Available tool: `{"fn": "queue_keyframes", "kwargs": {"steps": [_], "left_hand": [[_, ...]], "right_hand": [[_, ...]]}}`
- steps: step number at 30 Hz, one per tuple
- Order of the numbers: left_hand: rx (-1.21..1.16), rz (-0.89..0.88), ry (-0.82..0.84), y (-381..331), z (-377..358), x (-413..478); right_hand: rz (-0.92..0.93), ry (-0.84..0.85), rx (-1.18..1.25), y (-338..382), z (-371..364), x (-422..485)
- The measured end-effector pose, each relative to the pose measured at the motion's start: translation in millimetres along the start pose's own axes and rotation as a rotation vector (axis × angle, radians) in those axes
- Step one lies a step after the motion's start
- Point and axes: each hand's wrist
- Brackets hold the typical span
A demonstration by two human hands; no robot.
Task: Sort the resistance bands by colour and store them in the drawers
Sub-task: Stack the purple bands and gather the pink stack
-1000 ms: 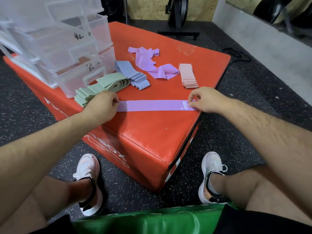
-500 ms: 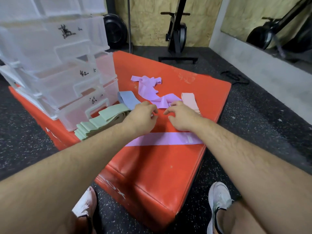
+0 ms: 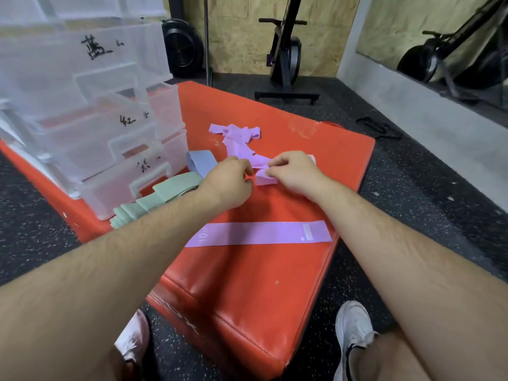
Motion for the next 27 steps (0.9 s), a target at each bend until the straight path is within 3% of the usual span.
{"fn": "queue_keyframes", "kwargs": {"steps": [8,11,14,18,24,27], "left_hand": [[-0.428,0.176,0.059,-20.0,10.2,-16.7],[-0.6,0.122,-0.001,-29.1,18.9,-22.5],[-0.612,-0.009,-0.071,-39.4,28.9,-29.9],[-0.467,-0.124,-0.116,-47.4,29.2,-36.9],[-0.448,-0.138,-0.149,-50.3,33.2,-39.2],[-0.425,-0.155,-0.182,-49.6,38.0,-38.9]], "right_hand": [[-0.073,0.029,0.505,19.0,45.1,-35.6],[-0.063,0.052,0.596,20.9,53.6,-45.1],[-0.06,0.078,0.654,22.9,57.6,-53.6],[-0.069,0.075,0.645,28.3,58.0,-61.9],[-0.158,-0.018,0.461,28.5,55.4,-65.2],[0.026,-0.155,0.19,26.6,56.0,-63.3]]}}
Point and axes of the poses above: each hand's wrist, its own x-axis towards the middle knuckle, its own z-axis out of the back of the hand, y = z × x, and after that the axes turned 3 degrees about -y, right-handed
